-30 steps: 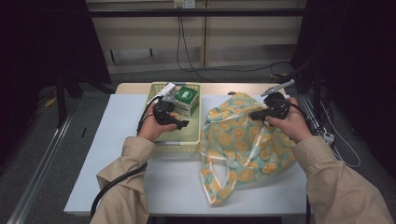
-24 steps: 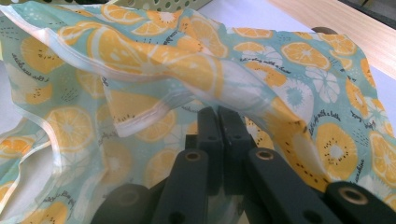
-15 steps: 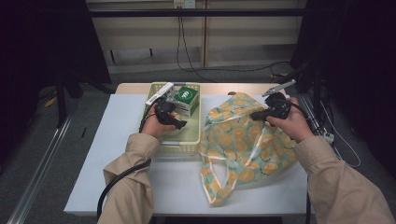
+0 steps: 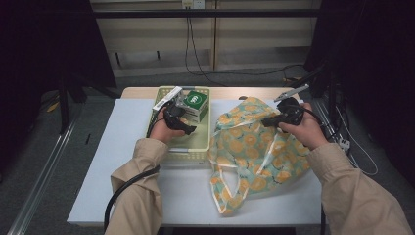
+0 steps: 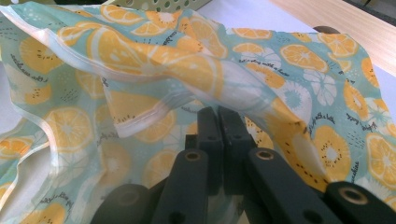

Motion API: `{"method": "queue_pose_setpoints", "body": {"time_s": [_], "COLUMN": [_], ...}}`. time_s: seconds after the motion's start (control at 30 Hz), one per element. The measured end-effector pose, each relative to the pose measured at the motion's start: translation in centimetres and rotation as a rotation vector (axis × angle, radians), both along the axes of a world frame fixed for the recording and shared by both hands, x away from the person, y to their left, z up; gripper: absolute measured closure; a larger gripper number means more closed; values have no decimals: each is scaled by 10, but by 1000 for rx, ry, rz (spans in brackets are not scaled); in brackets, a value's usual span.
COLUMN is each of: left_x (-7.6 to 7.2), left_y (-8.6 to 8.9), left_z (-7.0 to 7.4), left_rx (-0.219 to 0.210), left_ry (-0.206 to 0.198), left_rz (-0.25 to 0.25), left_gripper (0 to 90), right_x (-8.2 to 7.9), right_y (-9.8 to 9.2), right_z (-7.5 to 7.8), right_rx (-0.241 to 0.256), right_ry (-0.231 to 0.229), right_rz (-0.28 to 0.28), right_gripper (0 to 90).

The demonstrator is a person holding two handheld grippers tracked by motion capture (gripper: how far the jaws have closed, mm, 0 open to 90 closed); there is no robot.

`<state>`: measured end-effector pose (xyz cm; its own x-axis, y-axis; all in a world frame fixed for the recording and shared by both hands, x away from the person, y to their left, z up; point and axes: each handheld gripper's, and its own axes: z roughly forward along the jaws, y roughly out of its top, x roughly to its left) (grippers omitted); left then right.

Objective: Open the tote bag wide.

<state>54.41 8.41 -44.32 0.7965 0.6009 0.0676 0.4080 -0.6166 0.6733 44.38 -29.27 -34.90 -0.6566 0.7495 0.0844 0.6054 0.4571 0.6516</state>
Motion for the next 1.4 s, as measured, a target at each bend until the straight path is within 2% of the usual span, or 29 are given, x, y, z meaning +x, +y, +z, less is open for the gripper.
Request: {"method": "queue_pose_setpoints", "body": {"time_s": [0.1,0.13,0.2,0.27,0.3,0.43,0.5,0.53,0.63,0.73,0.83,0.9,0.97,1.07,1.1,1.13,1.2,1.3,1.4], "left_x": [1,1,0,-1,-1,-2,-3,-4,-5,-8,-14,-20,-27,-39,-47,-47,-55,-66,-74], "left_y": [1,2,2,3,4,4,2,1,-1,-4,-8,-10,-14,-21,-26,-26,-31,-39,-45], "left_z": [-5,-6,-7,-8,-7,-4,-2,-1,10,26,46,59,71,88,98,98,106,116,121], "left_rx": [21,31,49,35,30,37,9,3,-55,-92,-113,-117,-142,-150,-173,-173,-195,-204,-213], "left_ry": [31,53,94,130,157,182,193,186,182,155,145,125,115,104,108,108,105,94,88], "left_rz": [1,-12,1,8,29,50,67,75,82,73,45,22,7,-27,-54,-54,-76,-113,-143], "left_gripper": [159,148,148,157,190,209,209,210,211,211,211,211,211,211,211,211,211,212,212], "right_x": [0,0,0,-1,-1,-2,-2,-1,0,1,1,1,2,1,1,1,1,0,0], "right_y": [0,0,-1,-2,-2,-3,-3,-3,-3,-3,-2,-2,-3,-2,-2,-2,-3,-2,-1], "right_z": [0,0,1,0,1,1,1,1,-1,-2,-2,-2,-2,-3,-2,-2,-1,-2,-2], "right_rx": [-1,2,1,0,0,7,8,5,9,7,11,14,17,16,15,15,13,14,12], "right_ry": [0,-1,-2,-3,-5,-7,-7,-8,-1,4,7,5,5,9,9,9,9,11,11], "right_rz": [4,1,4,2,-1,-2,-2,-2,-5,-3,-3,-4,-4,-6,-8,-8,-8,-12,-15], "right_gripper": [889,889,889,889,889,889,889,889,889,889,889,889,889,889,889,889,889,889,889]}}
